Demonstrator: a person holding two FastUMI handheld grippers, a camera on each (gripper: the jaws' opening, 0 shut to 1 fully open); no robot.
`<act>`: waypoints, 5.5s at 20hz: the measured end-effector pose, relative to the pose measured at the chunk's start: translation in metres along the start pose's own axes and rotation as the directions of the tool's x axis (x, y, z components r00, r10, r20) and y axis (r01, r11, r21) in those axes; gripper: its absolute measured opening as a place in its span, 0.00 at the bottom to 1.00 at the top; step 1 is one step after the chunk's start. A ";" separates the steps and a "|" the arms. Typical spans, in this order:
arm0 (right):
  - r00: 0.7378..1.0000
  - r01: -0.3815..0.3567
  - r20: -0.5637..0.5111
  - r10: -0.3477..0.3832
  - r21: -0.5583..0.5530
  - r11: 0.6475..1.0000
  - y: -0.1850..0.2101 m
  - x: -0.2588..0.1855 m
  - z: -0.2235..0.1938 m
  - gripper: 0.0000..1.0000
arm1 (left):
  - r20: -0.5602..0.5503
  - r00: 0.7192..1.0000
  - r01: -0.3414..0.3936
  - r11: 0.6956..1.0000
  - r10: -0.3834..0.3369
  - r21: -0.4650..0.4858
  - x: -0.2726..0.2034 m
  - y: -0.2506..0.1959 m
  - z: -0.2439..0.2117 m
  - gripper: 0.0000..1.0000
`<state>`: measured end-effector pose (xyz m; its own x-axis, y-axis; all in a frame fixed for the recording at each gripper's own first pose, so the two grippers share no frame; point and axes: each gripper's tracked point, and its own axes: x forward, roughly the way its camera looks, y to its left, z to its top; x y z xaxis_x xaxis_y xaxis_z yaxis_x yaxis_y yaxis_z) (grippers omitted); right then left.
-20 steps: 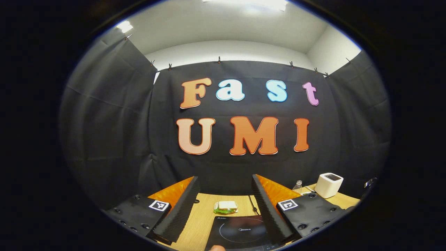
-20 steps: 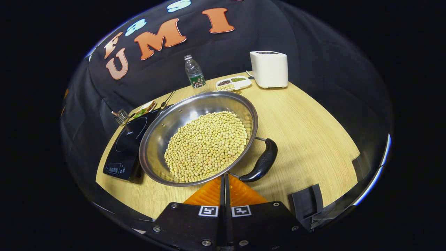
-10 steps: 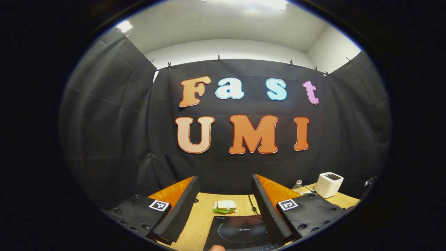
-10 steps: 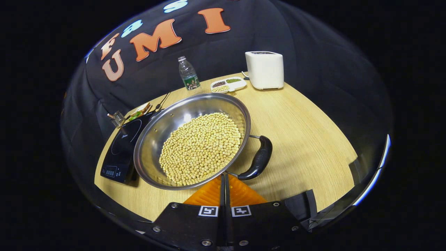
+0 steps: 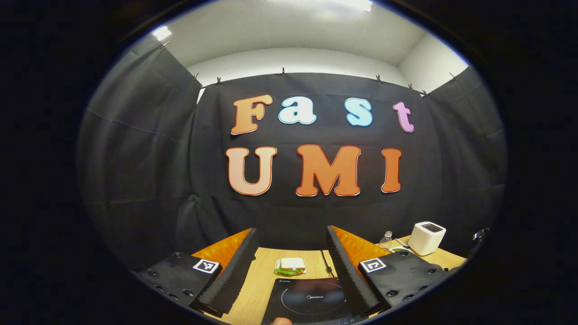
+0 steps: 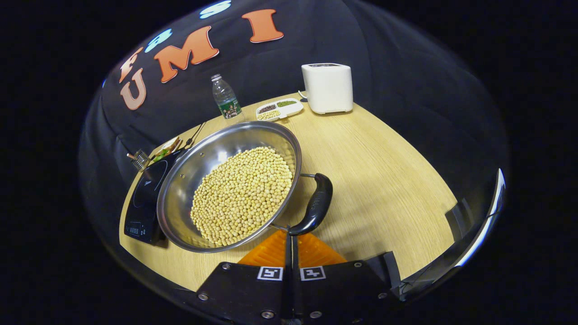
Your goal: First push the handle of the pot to place it horizontally, then grasp the pot with both hands and set it on the induction cooktop.
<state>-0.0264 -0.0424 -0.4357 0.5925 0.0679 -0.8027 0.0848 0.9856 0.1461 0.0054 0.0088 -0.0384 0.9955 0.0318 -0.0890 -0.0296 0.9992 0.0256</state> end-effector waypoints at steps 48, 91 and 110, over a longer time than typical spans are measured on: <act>0.996 0.079 0.043 -0.083 0.074 0.994 -0.034 0.049 0.068 0.00 | -0.360 0.898 0.249 0.967 -0.253 -0.059 0.004 -0.155 -0.200 0.98; 0.969 0.045 0.245 -0.032 -0.049 0.998 -0.019 0.070 0.141 0.76 | -0.557 0.794 0.232 0.968 -0.245 -0.096 0.047 -0.290 -0.380 0.98; 0.983 0.044 0.177 -0.045 0.012 0.999 -0.020 0.091 0.127 0.56 | -0.641 0.737 0.155 0.977 -0.215 -0.150 0.041 -0.283 -0.393 0.69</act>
<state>0.1270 -0.0752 -0.4382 0.7202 -0.0049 -0.6937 0.1204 0.9857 0.1181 0.0194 -0.2639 -0.4404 0.6824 -0.1766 -0.7093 0.1117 0.9842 -0.1377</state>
